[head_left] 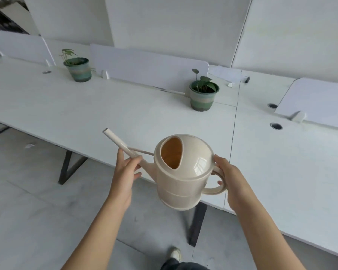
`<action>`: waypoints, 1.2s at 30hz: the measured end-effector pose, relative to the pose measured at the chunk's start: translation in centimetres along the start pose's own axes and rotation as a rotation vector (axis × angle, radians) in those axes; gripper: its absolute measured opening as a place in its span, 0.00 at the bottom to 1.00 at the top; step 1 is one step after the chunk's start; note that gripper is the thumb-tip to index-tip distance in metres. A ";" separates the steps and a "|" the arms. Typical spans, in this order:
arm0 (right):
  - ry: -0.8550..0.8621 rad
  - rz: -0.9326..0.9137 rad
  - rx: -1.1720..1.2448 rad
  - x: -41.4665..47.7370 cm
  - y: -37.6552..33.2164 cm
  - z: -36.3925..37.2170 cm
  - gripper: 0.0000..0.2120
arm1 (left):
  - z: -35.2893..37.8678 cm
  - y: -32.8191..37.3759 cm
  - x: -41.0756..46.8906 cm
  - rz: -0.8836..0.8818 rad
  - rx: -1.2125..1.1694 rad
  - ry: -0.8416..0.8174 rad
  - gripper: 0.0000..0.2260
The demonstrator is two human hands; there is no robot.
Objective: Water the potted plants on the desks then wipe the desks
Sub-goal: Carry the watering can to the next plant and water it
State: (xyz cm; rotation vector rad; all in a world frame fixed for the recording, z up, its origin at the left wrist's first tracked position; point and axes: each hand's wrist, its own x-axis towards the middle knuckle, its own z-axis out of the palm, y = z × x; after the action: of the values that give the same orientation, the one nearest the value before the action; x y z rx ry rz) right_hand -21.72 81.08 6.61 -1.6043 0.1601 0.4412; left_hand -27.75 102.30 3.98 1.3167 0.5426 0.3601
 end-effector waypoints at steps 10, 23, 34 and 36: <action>0.139 0.030 0.057 9.1 -3.8 0.3 0.16 | 6.1 0.3 13.7 -0.052 -0.024 -0.163 0.21; 0.617 0.168 0.163 15.7 -8.1 2.7 0.14 | 13.9 1.5 26.7 -0.112 0.066 -0.596 0.16; 0.745 0.115 0.168 18.7 -10.1 6.3 0.12 | 18.9 1.9 33.5 -0.248 0.099 -0.778 0.07; 0.738 0.113 0.163 19.2 -10.2 6.4 0.10 | 19.5 1.5 34.2 -0.263 0.093 -0.784 0.14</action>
State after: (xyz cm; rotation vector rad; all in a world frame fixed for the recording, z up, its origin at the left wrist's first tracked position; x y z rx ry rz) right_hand -1.70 91.37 8.71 -1.5356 0.8252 -0.0986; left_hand 11.45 105.36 2.68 1.3336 0.0609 -0.4005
